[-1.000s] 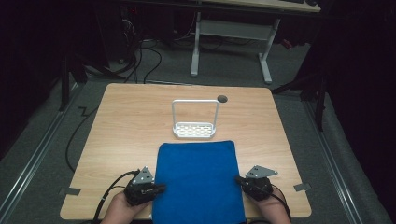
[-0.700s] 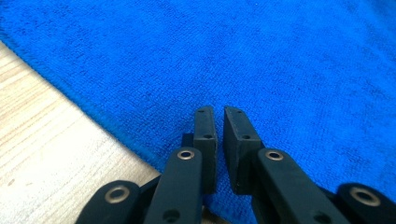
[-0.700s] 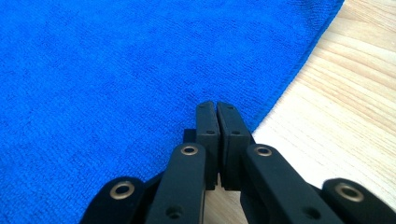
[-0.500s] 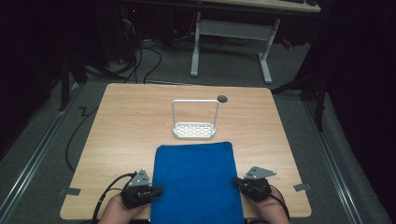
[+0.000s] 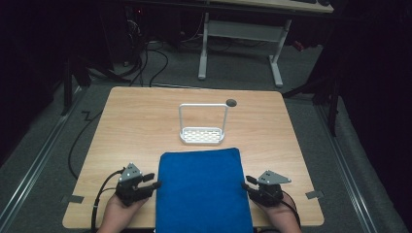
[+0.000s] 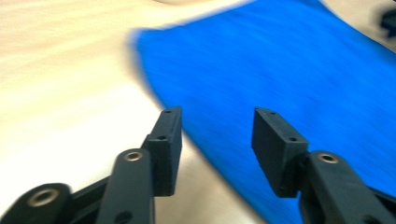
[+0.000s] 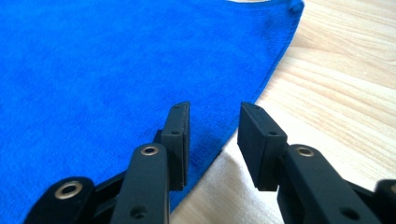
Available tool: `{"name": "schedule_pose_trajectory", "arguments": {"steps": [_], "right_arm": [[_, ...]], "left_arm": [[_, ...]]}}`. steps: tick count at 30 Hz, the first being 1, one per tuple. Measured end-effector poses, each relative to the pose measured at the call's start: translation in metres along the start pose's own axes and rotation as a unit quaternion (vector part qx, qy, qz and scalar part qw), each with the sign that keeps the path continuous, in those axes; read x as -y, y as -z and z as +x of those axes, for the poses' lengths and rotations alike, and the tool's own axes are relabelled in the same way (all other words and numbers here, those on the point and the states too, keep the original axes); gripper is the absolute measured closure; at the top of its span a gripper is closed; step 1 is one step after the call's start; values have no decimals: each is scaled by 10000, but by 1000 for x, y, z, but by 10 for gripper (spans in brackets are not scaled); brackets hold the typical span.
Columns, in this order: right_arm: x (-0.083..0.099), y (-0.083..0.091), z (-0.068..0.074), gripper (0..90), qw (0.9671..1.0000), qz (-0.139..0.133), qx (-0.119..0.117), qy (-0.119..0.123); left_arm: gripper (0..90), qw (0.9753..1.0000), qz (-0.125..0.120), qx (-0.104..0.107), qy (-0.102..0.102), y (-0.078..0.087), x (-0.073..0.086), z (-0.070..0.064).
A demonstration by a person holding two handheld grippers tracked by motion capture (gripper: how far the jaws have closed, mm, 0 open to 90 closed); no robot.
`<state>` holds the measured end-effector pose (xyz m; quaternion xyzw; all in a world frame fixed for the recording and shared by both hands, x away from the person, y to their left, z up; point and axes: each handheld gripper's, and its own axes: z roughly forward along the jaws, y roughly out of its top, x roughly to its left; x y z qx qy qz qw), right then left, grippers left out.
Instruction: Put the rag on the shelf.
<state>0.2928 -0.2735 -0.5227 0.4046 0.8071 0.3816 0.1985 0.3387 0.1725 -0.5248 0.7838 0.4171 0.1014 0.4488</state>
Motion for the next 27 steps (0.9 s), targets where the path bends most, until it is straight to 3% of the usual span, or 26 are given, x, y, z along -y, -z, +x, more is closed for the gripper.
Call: {"name": "schedule_pose_trajectory", "arguments": {"steps": [1, 2, 3, 7, 8, 13, 16, 19, 23, 24, 27], "right_arm": [[0, 0, 0, 647, 10000, 0, 0, 0], [0, 0, 1, 650, 10000, 4, 5, -36], [0, -1, 1, 655, 10000, -3, 19, -24], [0, -1, 2, 660, 10000, -4, 97, -9], [-1, 0, 2, 664, 10000, -21, 68, -11], [-1, 1, 0, 646, 10000, -75, 34, -50], [0, 3, -3, 638, 9997, -115, -11, -199], [0, 3, -5, 635, 9997, -161, -1, -205], [-1, 2, -5, 611, 9997, -163, 40, -191], [-2, 0, -5, 599, 9997, -158, 52, -194], [-5, -2, -5, 595, 9995, -179, 30, -261]], "left_arm": [[506, 10000, 0, 0, 0, 0, 0, 0], [508, 9997, -20, -176, 155, -7, -6, 9], [520, 9994, -10, -279, 181, -11, -9, 12], [524, 9987, 43, -372, 338, -27, -18, 19], [541, 9982, 101, -456, 371, -38, -25, 21], [586, 9980, 211, -511, 307, -55, -39, 24], [650, 9975, 282, -525, 375, -65, -48, 25], [723, 9972, 304, -526, 429, -69, -48, 24], [788, 9979, 239, -554, 218, -72, -45, 19], [813, 9972, 217, -700, 125, -73, -44, 16], [849, 9974, 214, -673, 170, -72, -43, 17]]}}
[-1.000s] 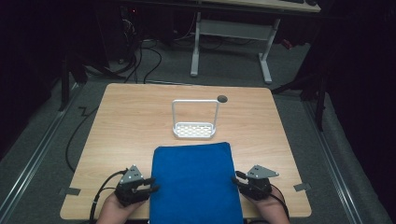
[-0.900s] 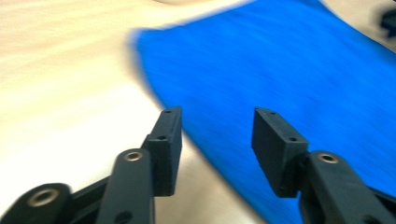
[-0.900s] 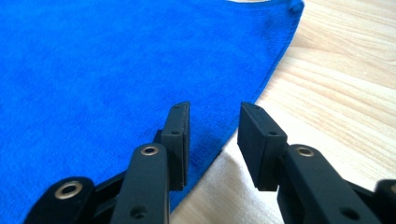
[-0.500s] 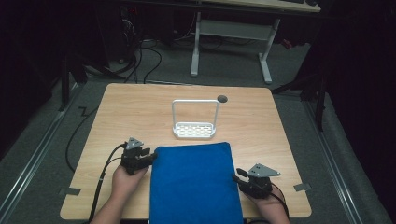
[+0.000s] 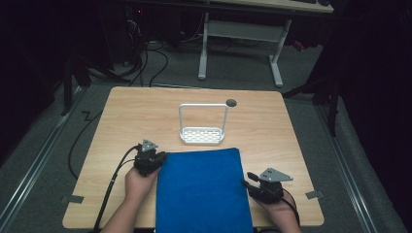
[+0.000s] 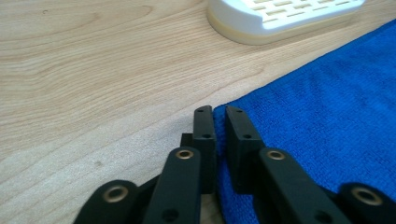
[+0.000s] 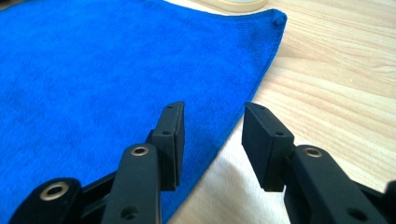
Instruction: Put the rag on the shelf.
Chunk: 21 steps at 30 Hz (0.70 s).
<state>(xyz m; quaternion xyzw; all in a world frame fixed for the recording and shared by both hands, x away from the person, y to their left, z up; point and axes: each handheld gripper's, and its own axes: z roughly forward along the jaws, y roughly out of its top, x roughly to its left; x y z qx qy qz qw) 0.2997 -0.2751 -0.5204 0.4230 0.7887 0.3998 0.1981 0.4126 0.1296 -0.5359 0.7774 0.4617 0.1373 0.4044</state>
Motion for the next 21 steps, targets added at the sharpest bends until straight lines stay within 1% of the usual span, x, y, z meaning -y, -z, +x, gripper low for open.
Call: {"name": "schedule_pose_trajectory", "arguments": {"steps": [1, 3, 4, 6, 8, 9, 10, 11, 12, 13, 14, 15, 16, 17, 18, 19, 21], "right_arm": [[-3, -3, -1, 591, 9999, -34, -37, -132], [-5, -5, -1, 581, 9999, -65, -23, -157], [-10, -9, 0, 561, 9998, -103, -12, -186], [-12, -11, 0, 559, 9998, -140, 9, -139], [-16, -16, 0, 532, 9998, -172, 115, -40], [-19, -21, -2, 515, 9996, -193, 204, 40], [-19, -21, -2, 515, 9996, -193, 204, 40], [-22, -25, -3, 514, 9990, -153, 398, 160], [-22, -25, -3, 514, 9990, -153, 398, 160], [-26, -31, -7, 496, 9988, -72, 461, 141], [-26, -31, -7, 496, 9988, -72, 461, 141], [-30, -38, -12, 484, 9985, -42, 526, 118], [-30, -38, -12, 484, 9985, -42, 526, 118], [-36, -45, -19, 471, 9983, 52, 577, 42], [-36, -45, -19, 471, 9983, 52, 577, 42], [-41, -54, -26, 470, 9982, 138, 577, -59], [-47, -62, -32, 467, 9979, 268, 546, -212]], "left_arm": [[857, 10000, -1, 6, 21, 0, 0, 0], [859, 10000, 4, 5, -5, 0, 0, -1], [858, 10000, 7, 7, -35, 0, 1, -1], [856, 10000, 22, 15, -58, 1, 1, -1], [854, 10000, 21, 25, -55, 1, 1, -1], [852, 10000, 20, 27, -54, 1, 1, -1], [852, 10000, 21, 45, -37, 1, 1, -1], [852, 10000, 24, 63, -30, 1, 1, 0], [851, 10000, 24, 63, -30, 1, 1, 0], [850, 10000, 22, 60, -53, 1, 1, -1], [850, 10000, 22, 60, -53, 1, 1, -1], [850, 10000, 20, 49, -80, 1, 1, -1], [850, 10000, 20, 49, -80, 1, 1, -1], [850, 10000, 20, 49, -75, 1, 1, -1], [851, 10000, 20, 49, -75, 1, 1, -1], [851, 10000, 2, 39, -60, 0, 1, -2], [851, 10000, 6, 46, -60, 0, 1, -1]]}}
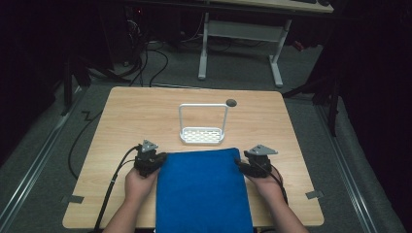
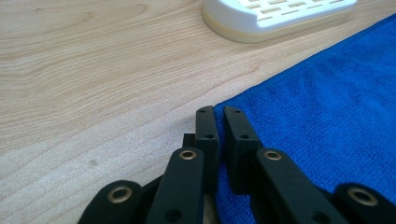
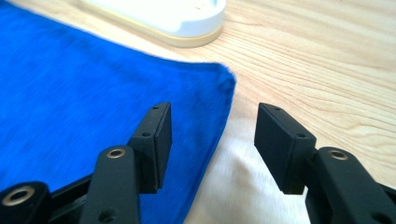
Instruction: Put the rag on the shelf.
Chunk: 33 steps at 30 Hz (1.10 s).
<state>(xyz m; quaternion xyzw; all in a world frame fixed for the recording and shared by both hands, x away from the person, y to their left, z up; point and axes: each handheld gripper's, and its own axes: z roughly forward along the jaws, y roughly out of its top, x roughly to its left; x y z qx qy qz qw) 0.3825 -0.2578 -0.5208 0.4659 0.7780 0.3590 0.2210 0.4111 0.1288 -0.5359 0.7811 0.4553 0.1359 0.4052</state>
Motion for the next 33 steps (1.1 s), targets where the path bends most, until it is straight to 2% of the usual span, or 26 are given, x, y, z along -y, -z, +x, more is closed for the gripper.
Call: {"name": "schedule_pose_trajectory", "arguments": {"steps": [3, 6, 8, 15, 16, 17, 18, 22, 26, 29, 30, 33], "right_arm": [[-5, -7, -4, 493, 9999, 67, 0, -99], [-11, -17, -7, 580, 9993, 37, -94, -354], [-11, -21, -6, 622, 9991, 82, -135, -389], [-10, -27, -2, 745, 9994, 167, -77, -296], [-10, -24, -1, 820, 9995, 78, -98, -304], [-10, -24, -1, 820, 9995, 78, -98, -304], [-11, -22, 0, 881, 9995, -17, -139, -286], [-10, -22, 4, 887, 9996, -42, -221, -189], [-9, -19, 4, 888, 9994, -154, -226, -225], [-7, -13, 4, 887, 9990, -285, -256, -231], [-4, -9, 6, 887, 9988, -383, -227, -219], [-1, -5, 7, 887, 9986, -442, -204, -187]], "left_arm": [[850, 10000, 3, 13, 8, 0, 0, 0], [847, 10000, 3, 15, 9, 0, 0, 0], [847, 10000, 3, 15, 9, 0, 0, 0], [848, 10000, 17, 28, 19, 0, 0, 1], [848, 10000, 17, 24, 13, 0, 0, 1], [849, 10000, 17, 24, 13, 0, 0, 1], [849, 10000, 19, 28, 9, 0, 0, 1], [862, 10000, -36, 31, 56, 1, 0, 1], [867, 9998, -114, 91, 138, 2, 1, 3], [870, 9996, -237, 152, 62, 5, 2, 2], [870, 9993, -325, 188, -29, 7, 3, 1], [870, 9989, -418, 178, -151, 9, 5, -2]]}}
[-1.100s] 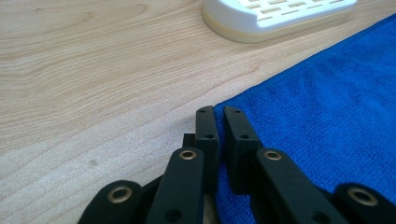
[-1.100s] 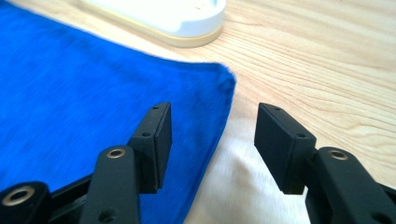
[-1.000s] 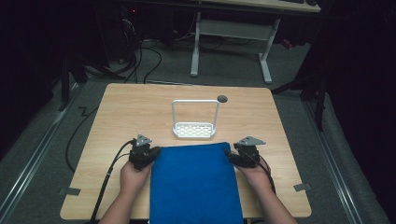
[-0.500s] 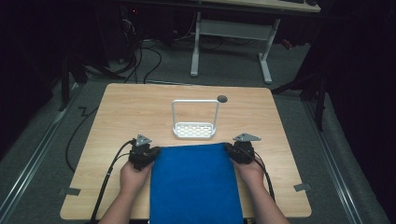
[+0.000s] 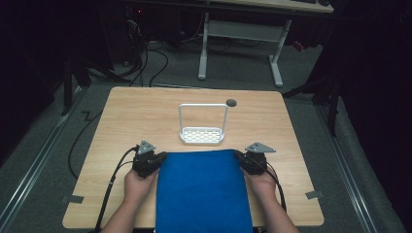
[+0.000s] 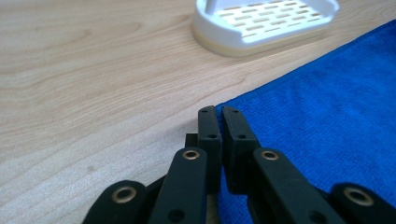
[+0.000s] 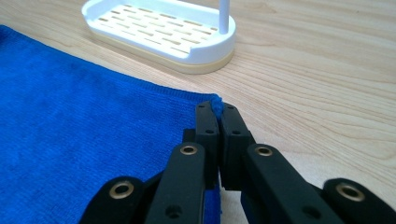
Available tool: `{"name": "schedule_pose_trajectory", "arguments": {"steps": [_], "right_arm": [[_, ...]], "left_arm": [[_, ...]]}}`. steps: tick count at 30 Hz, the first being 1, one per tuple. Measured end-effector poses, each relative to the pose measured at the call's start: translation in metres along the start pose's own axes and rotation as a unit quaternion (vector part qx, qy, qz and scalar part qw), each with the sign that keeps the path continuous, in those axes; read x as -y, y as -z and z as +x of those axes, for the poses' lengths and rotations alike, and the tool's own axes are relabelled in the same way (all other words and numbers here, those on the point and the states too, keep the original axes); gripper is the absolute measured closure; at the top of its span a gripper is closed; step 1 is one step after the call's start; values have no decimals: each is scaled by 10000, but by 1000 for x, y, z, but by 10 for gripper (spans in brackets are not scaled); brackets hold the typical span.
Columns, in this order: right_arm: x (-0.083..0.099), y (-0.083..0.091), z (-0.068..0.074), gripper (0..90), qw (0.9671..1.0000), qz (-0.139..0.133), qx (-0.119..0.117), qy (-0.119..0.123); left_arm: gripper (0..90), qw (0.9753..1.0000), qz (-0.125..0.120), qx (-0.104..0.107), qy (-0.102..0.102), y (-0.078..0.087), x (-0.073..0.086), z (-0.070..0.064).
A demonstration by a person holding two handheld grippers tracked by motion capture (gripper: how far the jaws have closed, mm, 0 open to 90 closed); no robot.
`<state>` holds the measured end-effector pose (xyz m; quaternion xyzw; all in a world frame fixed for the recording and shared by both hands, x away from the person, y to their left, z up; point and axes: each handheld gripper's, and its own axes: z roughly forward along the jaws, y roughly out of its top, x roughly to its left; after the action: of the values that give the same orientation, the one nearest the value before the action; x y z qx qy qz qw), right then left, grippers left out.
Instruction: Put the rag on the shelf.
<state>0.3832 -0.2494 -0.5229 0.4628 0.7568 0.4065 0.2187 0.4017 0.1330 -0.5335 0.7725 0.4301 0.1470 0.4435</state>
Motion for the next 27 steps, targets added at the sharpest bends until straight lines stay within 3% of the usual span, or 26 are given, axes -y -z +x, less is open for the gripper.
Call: {"name": "schedule_pose_trajectory", "arguments": {"steps": [1, 5, 12, 15, 19, 25, 27], "right_arm": [[2, 5, 2, 887, 9999, -123, 54, 12], [2, 12, 4, 887, 9996, -266, 91, -34], [-4, 25, 11, 887, 9978, -657, 68, -25], [-8, 31, 14, 887, 9966, -827, 19, 23], [-13, 38, 18, 887, 9946, -1039, 16, 51], [-21, 48, 21, 887, 9916, -1291, 46, 104], [-27, 52, 21, 888, 9898, -1416, 72, 145]], "left_arm": [[871, 9997, -93, -105, -216, 1, 0, -4], [874, 9998, -35, -83, -153, 0, -1, -3], [875, 9993, -385, 11, -41, 13, -4, -3], [875, 9980, -623, -24, -82, 24, -7, -7], [875, 9965, -832, 24, 42, 33, -10, -7], [875, 9943, -1066, 56, 4, 47, -16, -12], [875, 9922, -1244, 61, 10, 57, -21, -14]]}}
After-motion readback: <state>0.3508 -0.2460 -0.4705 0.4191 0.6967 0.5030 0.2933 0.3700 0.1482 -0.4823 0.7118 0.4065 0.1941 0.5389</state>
